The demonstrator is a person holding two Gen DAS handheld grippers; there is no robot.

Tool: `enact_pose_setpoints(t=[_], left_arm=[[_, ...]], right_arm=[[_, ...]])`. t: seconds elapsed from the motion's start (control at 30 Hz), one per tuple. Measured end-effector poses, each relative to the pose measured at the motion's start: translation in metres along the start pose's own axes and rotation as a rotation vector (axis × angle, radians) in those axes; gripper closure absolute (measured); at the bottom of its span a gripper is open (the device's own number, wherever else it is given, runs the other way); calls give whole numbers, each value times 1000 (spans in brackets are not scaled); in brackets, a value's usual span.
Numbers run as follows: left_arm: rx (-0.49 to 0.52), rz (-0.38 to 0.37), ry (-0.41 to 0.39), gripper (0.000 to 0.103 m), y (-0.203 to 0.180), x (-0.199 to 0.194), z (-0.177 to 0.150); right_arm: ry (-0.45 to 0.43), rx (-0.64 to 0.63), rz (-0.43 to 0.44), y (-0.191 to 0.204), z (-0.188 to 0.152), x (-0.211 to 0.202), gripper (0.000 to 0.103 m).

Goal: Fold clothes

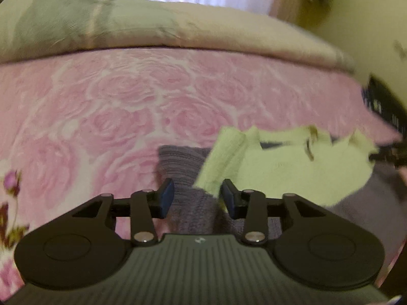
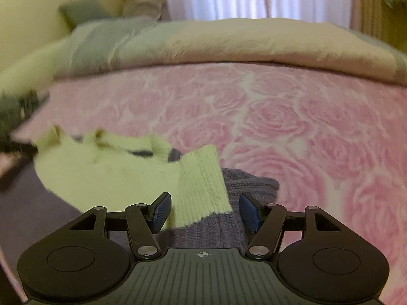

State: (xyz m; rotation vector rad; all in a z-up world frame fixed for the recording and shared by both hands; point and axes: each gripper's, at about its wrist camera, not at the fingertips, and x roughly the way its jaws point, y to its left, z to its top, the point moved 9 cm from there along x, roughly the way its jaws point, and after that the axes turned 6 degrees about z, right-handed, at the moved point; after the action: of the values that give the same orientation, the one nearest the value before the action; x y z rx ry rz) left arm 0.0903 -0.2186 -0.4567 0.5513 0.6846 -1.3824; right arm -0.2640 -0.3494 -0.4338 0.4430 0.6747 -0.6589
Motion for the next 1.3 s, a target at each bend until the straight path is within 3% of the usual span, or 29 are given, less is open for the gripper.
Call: enact_pose_setpoints(t=[0.03, 0.07, 0.17, 0.23, 0.3, 0.4, 0.6, 0.73, 0.87, 1.0, 1.13, 1.17, 1.2, 1.27, 1.3], left_arm=[[25, 4, -5, 92, -3, 1, 0], [18, -2, -17, 94, -3, 0, 1], [-132, -78, -87, 95, 12, -14, 6], [-286, -152, -124, 95, 26, -19, 9], [-365, -158, -97, 95, 34, -10, 7], [-307, -98, -75, 95, 28, 3, 8], [-334, -72, -153, 94, 34, 0, 32], [-341, -42, -114, 95, 35, 18, 34], [-376, -33, -136, 94, 39, 21, 35], [-332, 10, -41, 93, 35, 46, 24], [-358, 15, -18, 88, 36, 47, 24], [-367, 11, -19, 88, 37, 44, 26], [-381, 8, -26, 87, 38, 39, 28], [-423, 17, -69, 77, 41, 25, 35], [-450, 15, -99, 77, 43, 17, 40]], right_arm=[[10, -19, 0, 2, -2, 3, 85], [6, -22, 8, 3, -3, 4, 90], [-85, 28, 28, -5, 4, -12, 93], [-139, 99, 49, -15, 9, -22, 93], [-142, 187, 65, -28, 8, -21, 93], [-98, 163, 17, -32, 5, -6, 93], [-182, 134, -19, -35, 31, -8, 93], [-140, 114, -57, -38, 40, 13, 93], [-147, 135, -67, -43, 43, 21, 93], [-47, 146, -100, -48, 27, 44, 93], [-7, 139, -124, -45, 21, 50, 92], [-8, 142, -133, -45, 22, 48, 88], [-23, 148, -151, -45, 25, 42, 59], [-54, 160, -186, -46, 31, 31, 26], [-73, 162, -197, -46, 34, 25, 27]])
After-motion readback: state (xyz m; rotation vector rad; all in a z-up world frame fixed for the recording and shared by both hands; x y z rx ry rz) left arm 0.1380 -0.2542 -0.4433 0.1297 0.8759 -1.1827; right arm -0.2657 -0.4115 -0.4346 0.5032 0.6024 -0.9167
